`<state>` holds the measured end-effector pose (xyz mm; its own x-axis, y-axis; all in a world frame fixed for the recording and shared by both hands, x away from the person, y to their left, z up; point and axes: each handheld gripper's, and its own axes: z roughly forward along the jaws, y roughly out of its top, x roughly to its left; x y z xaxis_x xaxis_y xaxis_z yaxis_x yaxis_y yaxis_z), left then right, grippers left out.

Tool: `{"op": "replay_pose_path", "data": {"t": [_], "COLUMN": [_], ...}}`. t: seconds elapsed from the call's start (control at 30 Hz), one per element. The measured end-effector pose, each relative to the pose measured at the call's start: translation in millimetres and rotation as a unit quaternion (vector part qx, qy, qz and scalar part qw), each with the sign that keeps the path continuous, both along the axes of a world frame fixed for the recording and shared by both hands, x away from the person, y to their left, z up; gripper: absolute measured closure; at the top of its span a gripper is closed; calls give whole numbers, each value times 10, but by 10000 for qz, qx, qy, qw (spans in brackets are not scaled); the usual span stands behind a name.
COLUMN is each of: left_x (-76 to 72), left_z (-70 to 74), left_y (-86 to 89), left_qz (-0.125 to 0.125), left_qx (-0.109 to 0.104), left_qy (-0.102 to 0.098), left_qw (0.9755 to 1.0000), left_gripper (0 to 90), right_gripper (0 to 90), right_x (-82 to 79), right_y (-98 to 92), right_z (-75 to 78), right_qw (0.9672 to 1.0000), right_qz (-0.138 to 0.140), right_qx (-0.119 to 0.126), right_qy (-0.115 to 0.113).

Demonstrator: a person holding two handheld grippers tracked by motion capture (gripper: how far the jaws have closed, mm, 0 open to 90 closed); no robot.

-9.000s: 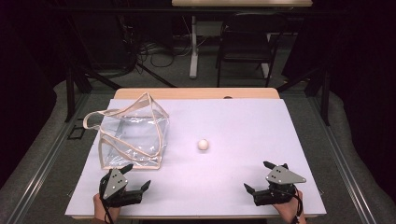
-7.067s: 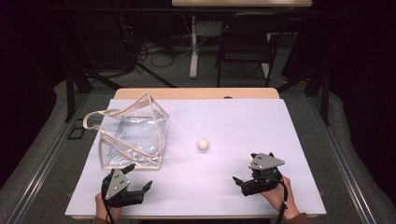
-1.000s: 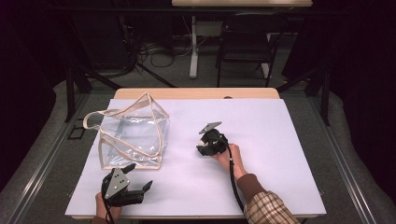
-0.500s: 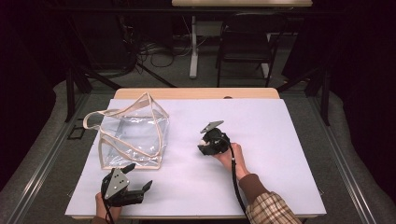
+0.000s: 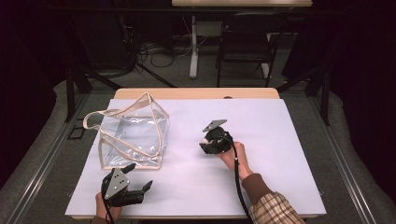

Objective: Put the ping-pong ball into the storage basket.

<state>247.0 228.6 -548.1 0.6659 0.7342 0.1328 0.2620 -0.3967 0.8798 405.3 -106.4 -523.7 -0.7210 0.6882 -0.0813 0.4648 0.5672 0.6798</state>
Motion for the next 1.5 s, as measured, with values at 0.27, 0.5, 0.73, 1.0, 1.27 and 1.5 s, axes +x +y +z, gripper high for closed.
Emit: {"op": "replay_pose_path", "data": {"t": [0.27, 0.5, 0.73, 1.0, 1.27, 1.5], "left_x": [6, 3, 3, 4, -1, 1], "left_z": [-1, -1, 0, 0, 1, 3], "left_y": [3, 4, 4, 4, 3, 7], "left_qz": [-30, -3, -2, -16, 1, -7], "left_qx": [21, 13, 27, 24, 11, 19], "left_qy": [9, 17, 9, 9, 4, -6], "left_qw": [10000, 10000, 10000, 10000, 10000, 10000], "left_gripper": [161, 161, 161, 161, 161, 161], "right_gripper": [506, 506, 506, 506, 506, 506], "right_x": [-16, -42, -67, -90, -114, -123], "right_y": [-23, -43, -75, -120, -117, -105], "right_z": [69, 145, 228, 318, 398, 451], "right_qw": [10000, 10000, 9998, 9997, 9997, 9996], "right_qz": [-17, -18, -7, -22, -8, 54], "right_qx": [-12, -17, -84, -111, -96, -80], "right_qy": [-53, -90, -154, -198, -243, -276]}}
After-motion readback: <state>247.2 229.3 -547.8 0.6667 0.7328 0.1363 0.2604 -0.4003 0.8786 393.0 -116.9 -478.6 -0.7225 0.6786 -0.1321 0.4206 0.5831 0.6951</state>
